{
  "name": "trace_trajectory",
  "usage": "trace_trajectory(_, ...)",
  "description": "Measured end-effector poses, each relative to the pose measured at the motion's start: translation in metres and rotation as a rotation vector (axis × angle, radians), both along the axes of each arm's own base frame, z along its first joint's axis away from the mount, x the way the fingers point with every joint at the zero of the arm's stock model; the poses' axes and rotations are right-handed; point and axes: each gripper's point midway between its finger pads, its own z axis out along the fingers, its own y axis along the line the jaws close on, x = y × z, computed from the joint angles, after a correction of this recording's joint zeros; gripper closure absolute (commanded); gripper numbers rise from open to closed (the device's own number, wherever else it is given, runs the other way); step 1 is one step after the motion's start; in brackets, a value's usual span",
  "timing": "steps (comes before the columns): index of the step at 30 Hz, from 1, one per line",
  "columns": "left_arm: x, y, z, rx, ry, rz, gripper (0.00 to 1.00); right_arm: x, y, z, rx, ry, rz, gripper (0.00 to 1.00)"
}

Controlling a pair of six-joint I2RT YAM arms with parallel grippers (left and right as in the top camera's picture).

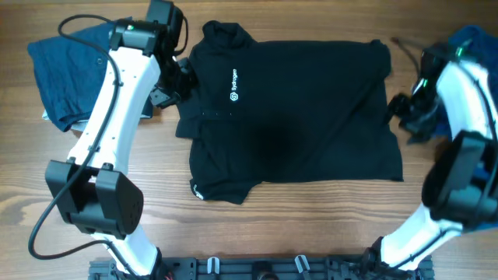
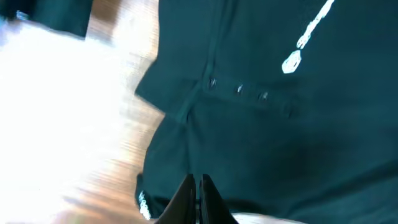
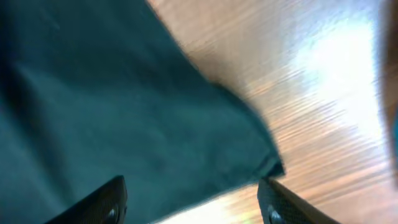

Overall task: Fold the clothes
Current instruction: 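Pull the polo downward with both grippers to straighten it, then move both grippers to the polo's lower hem corners and grasp them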

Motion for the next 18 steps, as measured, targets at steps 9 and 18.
trace_trajectory(9,-0.031,0.004,-0.008,0.022,0.107,-0.007,0.96,-0.066,-0.009,-0.041,0.032,0.034,-0.160,0.25)
trace_trajectory(18,-0.039,0.017,-0.042,0.023,0.114,0.024,0.95,-0.067,-0.013,-0.063,-0.018,-0.021,-0.219,0.36)
